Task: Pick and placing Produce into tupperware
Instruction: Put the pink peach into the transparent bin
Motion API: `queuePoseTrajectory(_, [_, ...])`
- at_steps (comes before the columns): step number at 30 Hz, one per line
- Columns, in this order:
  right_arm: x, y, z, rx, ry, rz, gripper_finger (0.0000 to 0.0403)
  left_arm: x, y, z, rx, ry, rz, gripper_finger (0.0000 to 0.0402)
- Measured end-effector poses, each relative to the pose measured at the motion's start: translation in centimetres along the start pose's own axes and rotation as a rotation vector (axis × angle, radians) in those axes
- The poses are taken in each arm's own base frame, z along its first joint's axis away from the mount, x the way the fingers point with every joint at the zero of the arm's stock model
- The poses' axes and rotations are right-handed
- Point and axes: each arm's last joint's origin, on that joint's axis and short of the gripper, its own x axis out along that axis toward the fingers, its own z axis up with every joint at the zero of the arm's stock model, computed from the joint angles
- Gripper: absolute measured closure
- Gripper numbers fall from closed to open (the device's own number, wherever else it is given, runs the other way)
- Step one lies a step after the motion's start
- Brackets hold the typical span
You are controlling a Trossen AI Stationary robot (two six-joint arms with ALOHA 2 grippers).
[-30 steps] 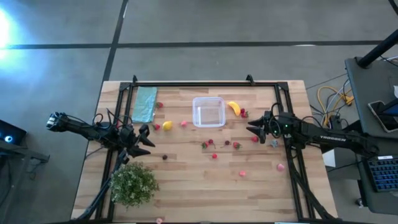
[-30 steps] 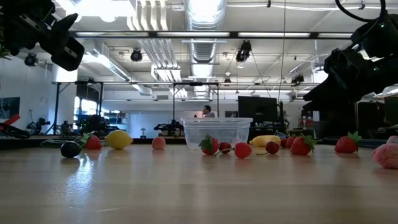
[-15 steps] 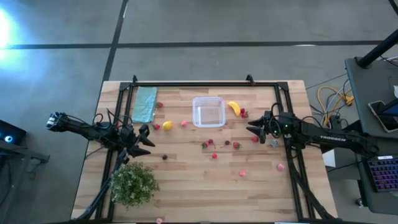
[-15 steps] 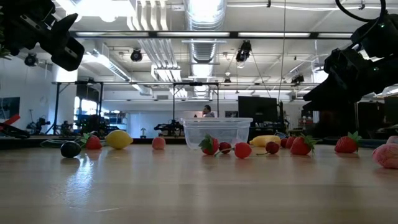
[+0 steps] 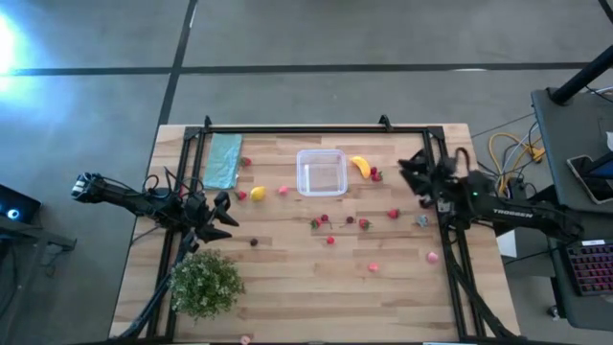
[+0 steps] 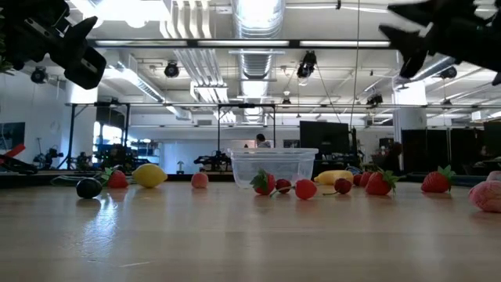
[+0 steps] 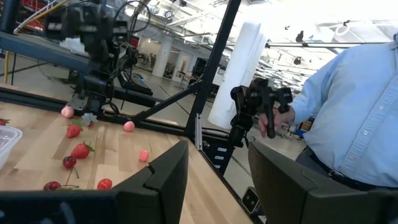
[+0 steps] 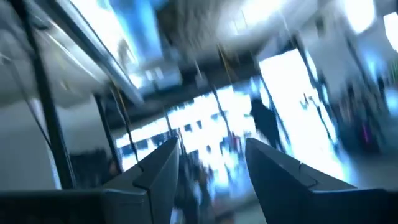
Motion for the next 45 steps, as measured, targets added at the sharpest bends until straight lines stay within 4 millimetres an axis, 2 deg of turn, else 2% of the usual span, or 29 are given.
queuePoseTrajectory(4, [-0.1,0.4,1.1,-0.056,-0.112,0.042,0.0225,0.0,0.0,0.0,0.0,0.0,0.0,0.0246])
queuePoseTrajectory(9, [0.7,1.2,2.1,-0.139,-0.091,0.169,0.0225,0.0,0.0,0.0,0.0,0.0,0.0,0.0246])
queuePoseTrajectory(13, [2.1,2.1,3.4,-0.296,-0.033,0.308,0.0225,0.0,0.0,0.0,0.0,0.0,0.001,0.0246])
queuePoseTrajectory(17, [3.8,2.5,4.7,-0.363,0.08,0.296,0.0225,0.0,0.0,0.0,0.0,0.0,0.001,0.0246])
queuePoseTrajectory(20, [4.9,2.6,5.1,-0.392,0.26,0.268,0.0225,0.0,0.0,0.0,0.0,-0.001,0.003,0.0246])
queuePoseTrajectory(25, [5.6,3.0,6.4,-0.271,0.606,0.179,0.0225,0.0,0.0,0.0,0.0,-0.001,0.005,0.0246])
queuePoseTrajectory(30, [6.1,3.4,7.7,-0.199,0.818,0.118,0.0225,0.0,0.0,0.0,0.0,-0.002,0.004,0.0246])
queuePoseTrajectory(32, [6.4,3.5,8.0,-0.122,0.854,0.08,0.0225,0.0,0.0,0.0,0.0,-0.001,0.004,0.0246])
queuePoseTrajectory(37, [7.3,3.4,8.1,0.288,0.87,-0.116,0.0225,0.0,0.0,0.0,0.0,-0.001,0.004,0.0246])
queuePoseTrajectory(45, [8.6,3.3,8.1,0.432,0.868,-0.186,0.0225,0.0,0.0,0.0,0.0,-0.001,0.003,0.0246])
